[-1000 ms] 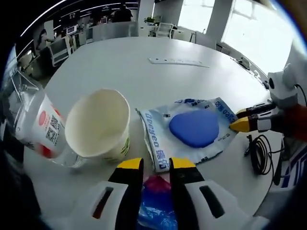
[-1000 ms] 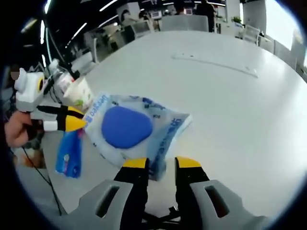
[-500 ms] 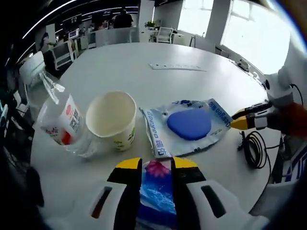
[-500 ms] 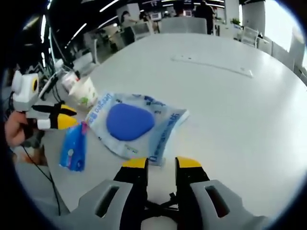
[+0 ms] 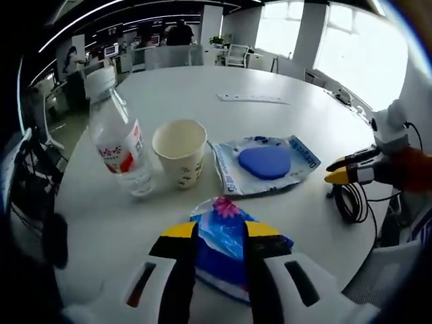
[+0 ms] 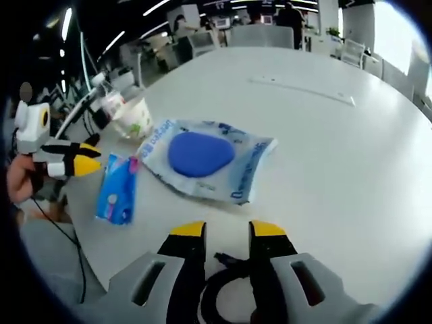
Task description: Arrange the tabletop items into an orderly group along one side of the table until the central work area is clear of visible clutter.
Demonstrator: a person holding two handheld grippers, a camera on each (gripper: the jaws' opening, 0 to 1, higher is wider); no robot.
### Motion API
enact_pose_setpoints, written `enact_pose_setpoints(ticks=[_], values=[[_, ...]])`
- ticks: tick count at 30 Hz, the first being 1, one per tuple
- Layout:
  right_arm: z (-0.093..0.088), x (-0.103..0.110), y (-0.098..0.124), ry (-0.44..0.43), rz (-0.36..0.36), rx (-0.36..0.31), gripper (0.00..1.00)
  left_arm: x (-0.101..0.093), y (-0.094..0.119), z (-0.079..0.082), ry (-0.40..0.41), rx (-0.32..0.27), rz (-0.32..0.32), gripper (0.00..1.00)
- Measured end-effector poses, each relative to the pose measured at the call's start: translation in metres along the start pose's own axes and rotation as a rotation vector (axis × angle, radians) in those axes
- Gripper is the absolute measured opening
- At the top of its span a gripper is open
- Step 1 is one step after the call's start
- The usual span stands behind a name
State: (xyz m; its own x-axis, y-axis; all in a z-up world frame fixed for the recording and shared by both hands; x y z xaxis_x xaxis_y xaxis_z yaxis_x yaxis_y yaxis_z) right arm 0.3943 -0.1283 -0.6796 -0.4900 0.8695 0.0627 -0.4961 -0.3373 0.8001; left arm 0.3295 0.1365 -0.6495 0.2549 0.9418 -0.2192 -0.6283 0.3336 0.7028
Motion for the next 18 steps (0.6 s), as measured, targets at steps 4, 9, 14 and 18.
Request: enact_pose_setpoints(ticks=[4,9,14,18], values=[[-0.004,0.011,0.004,0.011,0.010,0.000,0.23,0.001,0.009,-0.007,0.007,-0.005,0.003,0.27],[-0.012,0.034,0.009,0.064,0.030,0.011,0.25,0.001,0.020,-0.019,0.015,-0.008,0.009,0.29],[-0.019,0.055,0.011,0.057,0.053,0.013,0.26,0.003,0.029,-0.030,0.022,-0.009,0.010,0.33],[-0.023,0.071,0.012,0.062,0.071,0.015,0.26,0.003,0.037,-0.037,0.023,-0.006,0.008,0.35]])
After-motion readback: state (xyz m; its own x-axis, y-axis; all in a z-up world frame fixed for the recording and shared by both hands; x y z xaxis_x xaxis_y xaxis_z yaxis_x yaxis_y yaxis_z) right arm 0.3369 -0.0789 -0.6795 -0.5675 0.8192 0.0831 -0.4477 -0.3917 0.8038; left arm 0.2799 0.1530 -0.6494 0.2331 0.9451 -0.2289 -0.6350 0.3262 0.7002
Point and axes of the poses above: the point that each gripper's makers call its tool centre point, and the gripper's own axes: y roughly backward along the fingers, x roughly to its left, z roughly out of its top, the point moved 7 cm from there along y, roughly backward along the fingers, and after that the axes turned 8 degrees about -z, right-handed, at the moved point
